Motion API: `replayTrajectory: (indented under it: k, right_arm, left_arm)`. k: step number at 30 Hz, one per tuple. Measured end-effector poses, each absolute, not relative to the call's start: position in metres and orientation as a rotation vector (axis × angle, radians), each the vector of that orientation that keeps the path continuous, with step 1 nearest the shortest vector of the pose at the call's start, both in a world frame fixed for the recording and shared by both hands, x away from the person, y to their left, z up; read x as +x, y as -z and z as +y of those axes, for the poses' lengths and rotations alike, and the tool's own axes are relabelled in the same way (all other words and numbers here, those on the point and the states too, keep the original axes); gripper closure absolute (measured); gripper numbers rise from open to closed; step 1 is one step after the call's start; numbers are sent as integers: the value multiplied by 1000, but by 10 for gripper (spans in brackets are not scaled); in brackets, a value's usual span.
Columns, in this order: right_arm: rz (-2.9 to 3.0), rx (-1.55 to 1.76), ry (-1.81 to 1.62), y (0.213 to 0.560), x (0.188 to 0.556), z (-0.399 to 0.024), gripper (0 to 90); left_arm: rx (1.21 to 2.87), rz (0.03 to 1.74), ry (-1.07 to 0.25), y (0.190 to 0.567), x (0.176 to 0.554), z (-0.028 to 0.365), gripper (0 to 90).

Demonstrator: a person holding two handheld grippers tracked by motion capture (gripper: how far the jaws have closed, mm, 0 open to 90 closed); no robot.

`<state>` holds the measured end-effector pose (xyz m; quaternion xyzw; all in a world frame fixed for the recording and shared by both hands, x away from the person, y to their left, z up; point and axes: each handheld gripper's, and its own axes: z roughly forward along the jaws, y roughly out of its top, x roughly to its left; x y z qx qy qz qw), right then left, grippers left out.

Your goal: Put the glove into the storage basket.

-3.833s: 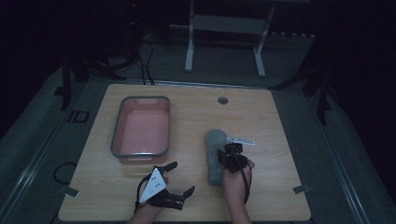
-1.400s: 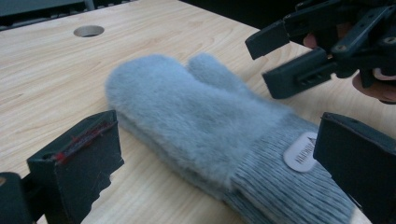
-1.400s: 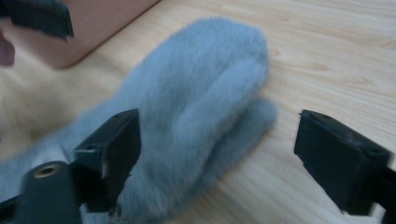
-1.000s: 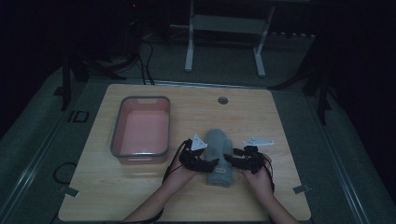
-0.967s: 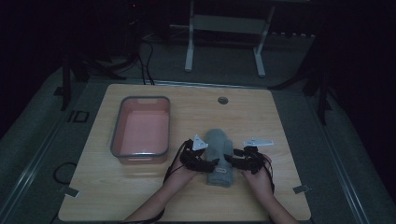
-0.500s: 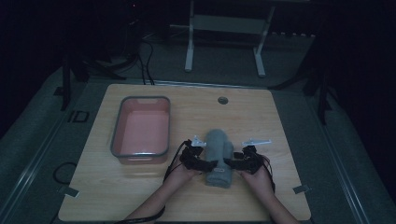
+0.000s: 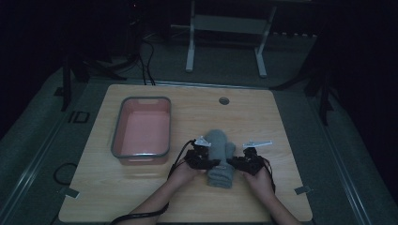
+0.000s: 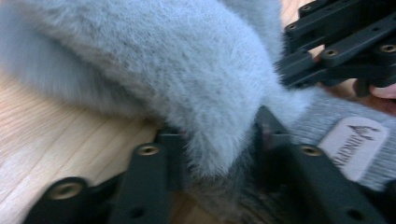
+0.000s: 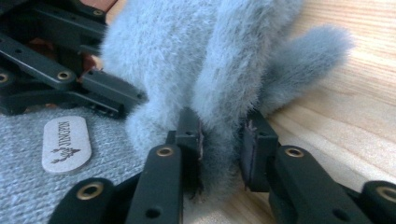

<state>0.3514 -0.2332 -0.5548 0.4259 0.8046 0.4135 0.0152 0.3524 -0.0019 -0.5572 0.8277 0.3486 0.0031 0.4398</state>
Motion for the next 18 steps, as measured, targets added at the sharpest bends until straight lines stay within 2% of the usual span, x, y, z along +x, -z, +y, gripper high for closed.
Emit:
replayTrajectory:
  k: [6, 12, 18]
  right_arm:
    - [2492, 1289, -1263, 550, 346, -231, 783]
    - [2496, 1302, -1303, 538, 343, -234, 802]
    - [2454, 1304, -1411, 514, 341, -241, 805]
  left_arm:
    - [2011, 865, 6, 557, 350, 0, 747]
    - [2008, 845, 17, 545, 348, 0, 761]
    - [1988, 800, 12, 514, 349, 3, 764]
